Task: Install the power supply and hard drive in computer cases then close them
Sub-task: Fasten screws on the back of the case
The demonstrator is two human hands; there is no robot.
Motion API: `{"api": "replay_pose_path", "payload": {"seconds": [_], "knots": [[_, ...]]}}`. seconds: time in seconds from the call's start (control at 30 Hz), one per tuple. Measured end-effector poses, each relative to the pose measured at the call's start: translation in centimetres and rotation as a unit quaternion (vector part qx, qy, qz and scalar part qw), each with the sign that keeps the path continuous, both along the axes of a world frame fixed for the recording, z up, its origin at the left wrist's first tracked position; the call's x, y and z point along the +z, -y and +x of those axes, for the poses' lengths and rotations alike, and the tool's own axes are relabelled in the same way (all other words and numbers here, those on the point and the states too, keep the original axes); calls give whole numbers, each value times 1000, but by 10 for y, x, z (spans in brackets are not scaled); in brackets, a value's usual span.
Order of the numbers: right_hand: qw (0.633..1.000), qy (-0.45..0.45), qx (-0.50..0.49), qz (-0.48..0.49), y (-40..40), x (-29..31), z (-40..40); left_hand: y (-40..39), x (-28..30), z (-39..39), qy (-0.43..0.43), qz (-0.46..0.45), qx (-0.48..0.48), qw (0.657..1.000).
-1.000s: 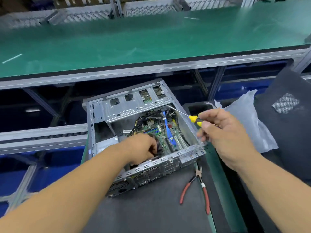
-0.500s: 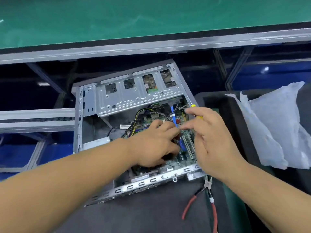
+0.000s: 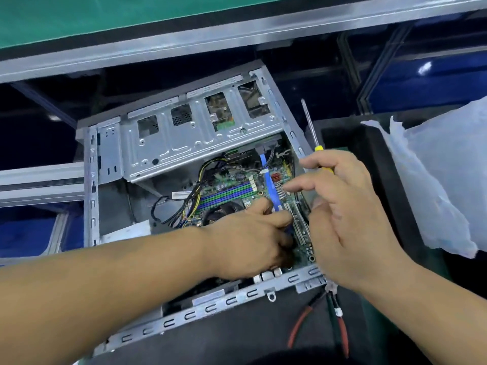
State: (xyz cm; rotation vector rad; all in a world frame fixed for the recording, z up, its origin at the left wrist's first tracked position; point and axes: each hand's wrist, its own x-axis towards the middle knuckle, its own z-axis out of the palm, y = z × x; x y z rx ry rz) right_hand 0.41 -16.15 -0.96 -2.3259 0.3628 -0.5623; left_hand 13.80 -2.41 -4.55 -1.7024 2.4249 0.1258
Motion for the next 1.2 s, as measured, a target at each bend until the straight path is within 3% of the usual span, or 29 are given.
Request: {"api": "replay_pose_path", "payload": {"seconds": [0.13,0.47,0.7,0.8,0.97,1.2], "knots": [[1000,1,-3,11,0,0,-1,2,-2,7,-9,70,5,997],[1000,-7,-4,-7,-2,3,0,5,-2,-2,0,86,55,995],[1000,-7,-8,-11,-2,2,0,4,-2,-2,-53,59,80,994],[1000,-6,-5,-11,-2,2,1,2,0,3,-132,51,134,981],[1000,-2,-2,-14,-2,0,1,-1,7,11,-299,30,248,921],[1000,-1,-2,-18,-2,1,0,-3,-1,16,-242,81,250,934]]}}
